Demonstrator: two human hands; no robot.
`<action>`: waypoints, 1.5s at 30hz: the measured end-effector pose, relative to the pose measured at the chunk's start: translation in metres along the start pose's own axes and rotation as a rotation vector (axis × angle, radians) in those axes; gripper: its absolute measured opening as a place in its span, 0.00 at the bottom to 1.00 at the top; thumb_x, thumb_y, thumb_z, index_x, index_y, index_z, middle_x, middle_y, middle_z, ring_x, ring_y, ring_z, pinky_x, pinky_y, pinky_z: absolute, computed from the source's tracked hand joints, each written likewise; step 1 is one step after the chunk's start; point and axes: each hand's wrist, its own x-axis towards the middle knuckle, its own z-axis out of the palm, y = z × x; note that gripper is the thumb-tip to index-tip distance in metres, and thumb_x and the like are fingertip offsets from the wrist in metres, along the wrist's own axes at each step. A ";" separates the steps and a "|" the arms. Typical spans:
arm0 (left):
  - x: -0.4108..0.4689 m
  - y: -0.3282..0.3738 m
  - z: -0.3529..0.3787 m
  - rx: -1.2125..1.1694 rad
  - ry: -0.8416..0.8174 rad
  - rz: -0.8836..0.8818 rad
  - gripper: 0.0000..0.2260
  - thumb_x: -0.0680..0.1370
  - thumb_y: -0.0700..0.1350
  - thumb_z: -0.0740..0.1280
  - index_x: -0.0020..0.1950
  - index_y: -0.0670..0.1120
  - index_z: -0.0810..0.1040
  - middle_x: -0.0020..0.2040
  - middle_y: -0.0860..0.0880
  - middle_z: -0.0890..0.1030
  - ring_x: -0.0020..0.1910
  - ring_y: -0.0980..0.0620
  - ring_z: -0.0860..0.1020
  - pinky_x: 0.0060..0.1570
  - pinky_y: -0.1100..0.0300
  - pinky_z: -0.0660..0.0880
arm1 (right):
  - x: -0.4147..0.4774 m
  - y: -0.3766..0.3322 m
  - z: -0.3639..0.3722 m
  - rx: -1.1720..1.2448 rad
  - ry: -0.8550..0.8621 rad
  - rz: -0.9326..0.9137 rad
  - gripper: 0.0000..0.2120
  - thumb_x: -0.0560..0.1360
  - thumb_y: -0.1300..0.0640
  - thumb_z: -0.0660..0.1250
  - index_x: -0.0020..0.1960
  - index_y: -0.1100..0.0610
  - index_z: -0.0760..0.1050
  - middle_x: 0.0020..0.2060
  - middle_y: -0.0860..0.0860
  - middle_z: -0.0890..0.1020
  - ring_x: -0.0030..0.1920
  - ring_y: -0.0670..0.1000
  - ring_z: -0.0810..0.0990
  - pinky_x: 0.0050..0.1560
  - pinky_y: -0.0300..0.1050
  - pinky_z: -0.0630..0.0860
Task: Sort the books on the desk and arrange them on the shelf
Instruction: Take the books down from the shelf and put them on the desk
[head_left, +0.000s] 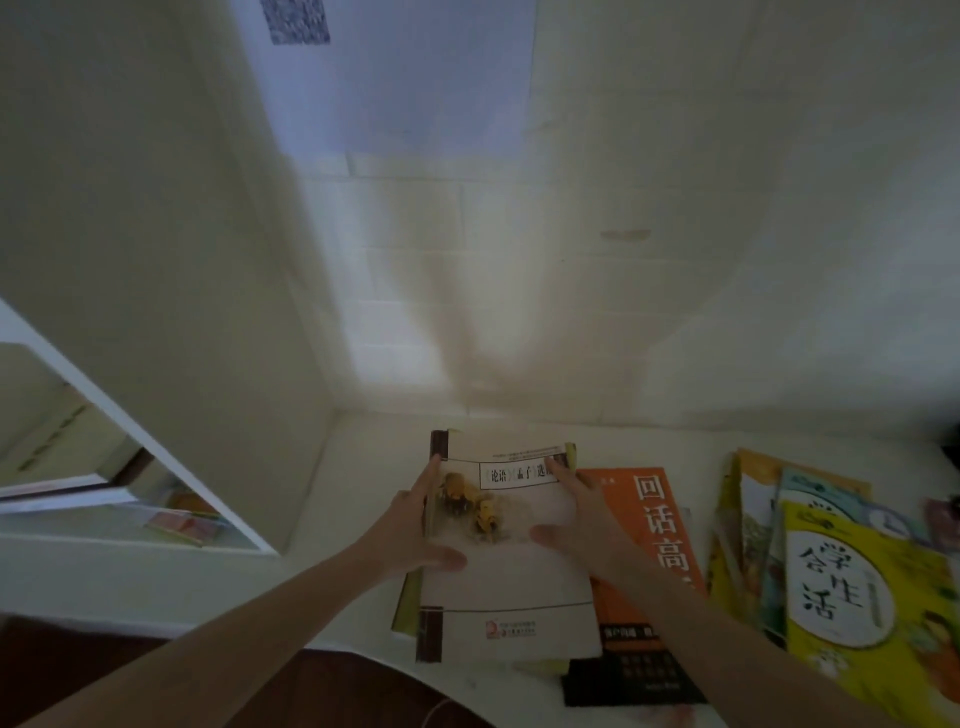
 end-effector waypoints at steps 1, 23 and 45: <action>0.003 0.000 0.001 -0.003 -0.004 -0.005 0.61 0.53 0.60 0.80 0.74 0.68 0.40 0.68 0.48 0.66 0.64 0.45 0.72 0.61 0.46 0.74 | 0.001 0.002 0.000 0.000 0.001 0.006 0.42 0.72 0.64 0.73 0.78 0.48 0.54 0.74 0.54 0.53 0.73 0.55 0.59 0.70 0.45 0.62; -0.045 0.089 -0.060 -0.011 0.185 0.268 0.47 0.67 0.52 0.77 0.74 0.67 0.48 0.74 0.54 0.57 0.72 0.54 0.59 0.69 0.52 0.61 | -0.025 -0.081 -0.037 -0.075 0.188 -0.391 0.49 0.63 0.43 0.78 0.75 0.34 0.51 0.76 0.40 0.46 0.77 0.49 0.48 0.74 0.59 0.58; -0.331 0.266 -0.240 -0.124 0.726 0.802 0.34 0.58 0.57 0.78 0.63 0.63 0.72 0.60 0.62 0.76 0.58 0.66 0.75 0.54 0.64 0.76 | -0.232 -0.384 -0.088 -0.153 0.249 -1.201 0.45 0.59 0.31 0.74 0.71 0.33 0.59 0.65 0.27 0.67 0.67 0.33 0.66 0.66 0.34 0.66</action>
